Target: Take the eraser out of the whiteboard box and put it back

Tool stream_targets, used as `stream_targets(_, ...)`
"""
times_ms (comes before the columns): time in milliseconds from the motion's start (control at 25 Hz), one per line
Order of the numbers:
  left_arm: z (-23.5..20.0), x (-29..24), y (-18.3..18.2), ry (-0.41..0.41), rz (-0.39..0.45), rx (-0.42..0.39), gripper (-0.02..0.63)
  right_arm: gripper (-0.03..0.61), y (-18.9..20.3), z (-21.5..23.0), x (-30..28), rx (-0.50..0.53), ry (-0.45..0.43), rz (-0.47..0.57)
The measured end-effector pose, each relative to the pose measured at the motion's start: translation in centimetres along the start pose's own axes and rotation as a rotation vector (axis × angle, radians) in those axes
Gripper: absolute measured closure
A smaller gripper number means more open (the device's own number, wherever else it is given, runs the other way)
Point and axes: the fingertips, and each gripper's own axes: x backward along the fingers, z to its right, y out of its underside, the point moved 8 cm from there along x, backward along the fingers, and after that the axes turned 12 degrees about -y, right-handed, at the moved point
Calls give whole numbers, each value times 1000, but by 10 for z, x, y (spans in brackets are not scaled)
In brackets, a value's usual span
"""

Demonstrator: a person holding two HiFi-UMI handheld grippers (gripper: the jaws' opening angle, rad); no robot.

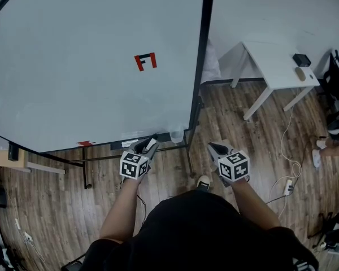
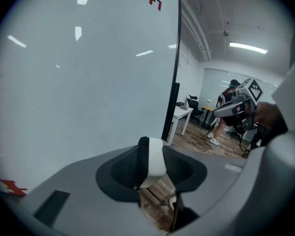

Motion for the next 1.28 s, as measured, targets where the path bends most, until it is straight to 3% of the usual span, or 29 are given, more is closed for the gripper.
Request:
stream_targets(800,25,-31,-47,36,35,-33,459,583,-7,21,16,12,0,-20)
stream_targets(1280,45,-60,-58,68,41,-35,459,583,-1,39,18,-7,6,-32)
